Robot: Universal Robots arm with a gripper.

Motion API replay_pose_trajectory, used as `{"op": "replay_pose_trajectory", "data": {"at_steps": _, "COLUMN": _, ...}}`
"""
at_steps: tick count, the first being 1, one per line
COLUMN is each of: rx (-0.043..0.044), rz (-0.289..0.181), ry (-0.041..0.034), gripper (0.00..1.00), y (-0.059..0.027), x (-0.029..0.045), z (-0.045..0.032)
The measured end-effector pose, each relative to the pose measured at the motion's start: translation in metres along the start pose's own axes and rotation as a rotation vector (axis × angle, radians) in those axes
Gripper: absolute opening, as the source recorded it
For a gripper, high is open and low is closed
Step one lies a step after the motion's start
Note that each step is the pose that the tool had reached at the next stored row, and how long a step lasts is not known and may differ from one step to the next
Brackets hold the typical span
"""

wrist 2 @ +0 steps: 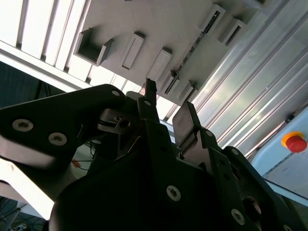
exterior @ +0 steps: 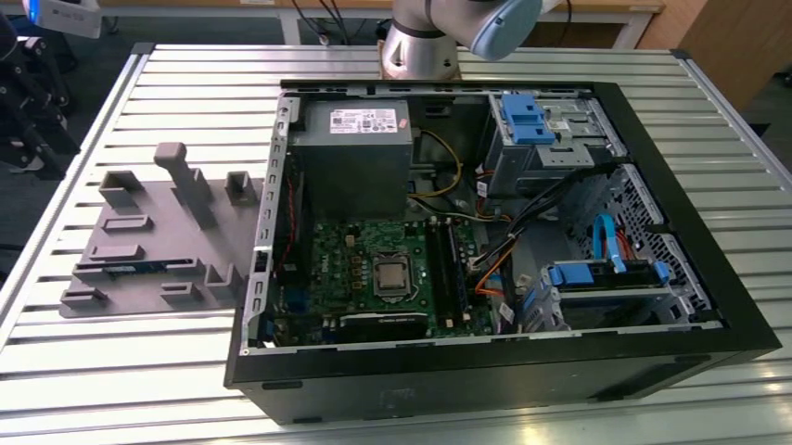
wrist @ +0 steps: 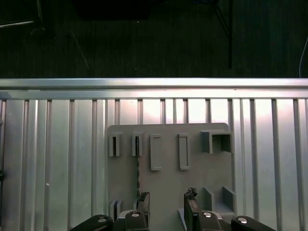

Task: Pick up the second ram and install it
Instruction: 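Pick up the second ram and move it above second insertion slot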

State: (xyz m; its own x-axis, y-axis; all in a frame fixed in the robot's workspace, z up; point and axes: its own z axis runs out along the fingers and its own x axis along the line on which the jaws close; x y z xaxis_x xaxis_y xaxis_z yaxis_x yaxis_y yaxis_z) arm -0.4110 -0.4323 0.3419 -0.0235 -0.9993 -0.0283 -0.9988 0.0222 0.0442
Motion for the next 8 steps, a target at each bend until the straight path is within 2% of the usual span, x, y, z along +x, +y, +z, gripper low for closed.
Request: {"op": "replay_pose_trajectory", "data": {"at_steps": 8, "rx": -0.0001, "rz": 0.000, "ry": 0.0001, "gripper": 0.42, "y": -0.0001, "x": 0.0004, "z": 0.0031}}
